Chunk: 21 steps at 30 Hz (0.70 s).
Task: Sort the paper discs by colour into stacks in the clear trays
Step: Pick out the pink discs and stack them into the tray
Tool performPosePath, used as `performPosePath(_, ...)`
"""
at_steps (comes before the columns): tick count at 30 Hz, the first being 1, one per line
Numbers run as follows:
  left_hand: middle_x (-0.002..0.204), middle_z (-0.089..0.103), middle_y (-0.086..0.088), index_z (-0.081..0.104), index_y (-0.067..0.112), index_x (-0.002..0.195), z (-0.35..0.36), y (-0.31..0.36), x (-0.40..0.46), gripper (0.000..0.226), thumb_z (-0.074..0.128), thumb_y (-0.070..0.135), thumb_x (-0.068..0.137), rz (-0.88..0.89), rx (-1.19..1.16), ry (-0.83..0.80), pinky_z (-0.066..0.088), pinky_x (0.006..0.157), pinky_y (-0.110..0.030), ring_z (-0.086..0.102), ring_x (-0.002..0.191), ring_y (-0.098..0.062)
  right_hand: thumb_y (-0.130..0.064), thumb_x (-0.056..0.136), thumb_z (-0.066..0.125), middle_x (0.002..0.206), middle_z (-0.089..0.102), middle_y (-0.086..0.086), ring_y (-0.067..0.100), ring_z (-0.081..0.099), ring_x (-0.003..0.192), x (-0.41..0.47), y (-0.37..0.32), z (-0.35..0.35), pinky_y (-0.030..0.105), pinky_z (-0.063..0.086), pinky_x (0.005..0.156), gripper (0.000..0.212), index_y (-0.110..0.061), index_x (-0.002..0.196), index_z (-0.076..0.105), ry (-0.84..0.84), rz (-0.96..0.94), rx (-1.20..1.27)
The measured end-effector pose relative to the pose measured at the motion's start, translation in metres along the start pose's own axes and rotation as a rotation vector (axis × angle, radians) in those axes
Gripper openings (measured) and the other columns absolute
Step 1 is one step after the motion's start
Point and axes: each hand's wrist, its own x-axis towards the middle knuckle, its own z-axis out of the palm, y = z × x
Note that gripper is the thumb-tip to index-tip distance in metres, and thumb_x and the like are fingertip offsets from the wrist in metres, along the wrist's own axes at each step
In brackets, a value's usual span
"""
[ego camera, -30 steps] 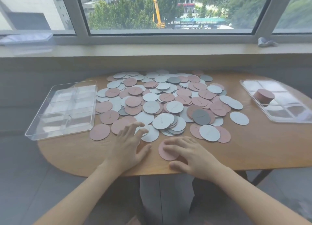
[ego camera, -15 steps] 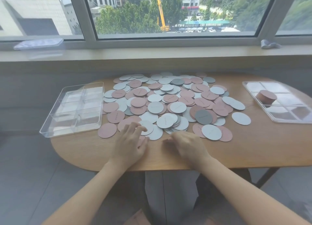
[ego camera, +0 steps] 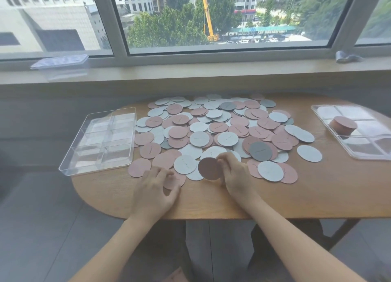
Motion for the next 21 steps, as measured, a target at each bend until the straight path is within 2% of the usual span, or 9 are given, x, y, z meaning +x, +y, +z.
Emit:
performPosePath(2, 0.104, 0.056, 0.014, 0.066, 0.031, 0.103, -0.001, 0.000, 0.000, 0.036, 0.053, 0.058, 0.083, 0.011, -0.007, -0.008, 0.046, 0.079, -0.030, 0.053, 0.093, -0.014, -0.020, 0.102, 0.047, 0.053, 0.061, 0.000, 0.010, 0.060, 0.051, 0.000, -0.002, -0.001, 0.030, 0.050, 0.063, 0.012, -0.027, 0.103, 0.056, -0.019, 0.012, 0.048)
performPosePath(6, 0.108, 0.055, 0.014, 0.066, 0.033, 0.106, -0.007, 0.000, -0.009, 0.042, 0.055, 0.067, 0.083, 0.083, 0.003, -0.034, 0.041, 0.085, -0.028, 0.049, 0.103, -0.013, -0.018, 0.099, 0.053, 0.067, 0.061, -0.005, 0.008, 0.054, 0.057, -0.001, 0.000, -0.003, 0.016, 0.040, 0.056, 0.014, -0.029, 0.107, 0.057, 0.007, 0.026, 0.090)
performPosePath(10, 0.117, 0.051, 0.016, 0.064, 0.034, 0.116, -0.017, -0.002, -0.026, 0.055, 0.056, 0.074, 0.079, 0.171, -0.005, -0.112, 0.041, 0.087, -0.029, 0.046, 0.108, -0.009, -0.019, 0.099, 0.054, 0.081, 0.066, -0.006, 0.011, 0.060, 0.071, 0.000, 0.001, -0.004, 0.020, 0.047, 0.063, 0.017, -0.033, 0.109, 0.057, -0.015, 0.061, 0.156)
performPosePath(15, 0.115, 0.052, 0.017, 0.065, 0.035, 0.113, -0.028, -0.008, -0.036, 0.063, 0.057, 0.082, 0.073, 0.226, -0.005, -0.180, 0.038, 0.086, -0.025, 0.048, 0.104, -0.006, -0.014, 0.097, 0.058, 0.084, 0.067, -0.004, 0.008, 0.062, 0.078, 0.002, 0.001, -0.003, 0.018, 0.047, 0.068, 0.021, -0.031, 0.109, 0.058, -0.015, 0.067, 0.195)
performPosePath(21, 0.093, 0.045, 0.021, 0.063, 0.037, 0.097, -0.037, -0.014, -0.032, 0.041, 0.063, 0.071, 0.074, 0.271, -0.080, -0.287, 0.036, 0.077, -0.017, 0.042, 0.090, -0.001, -0.011, 0.096, 0.058, 0.088, 0.066, -0.012, 0.006, 0.060, 0.080, 0.002, 0.000, -0.004, 0.014, 0.045, 0.068, 0.022, -0.027, 0.111, 0.061, -0.038, 0.049, 0.184)
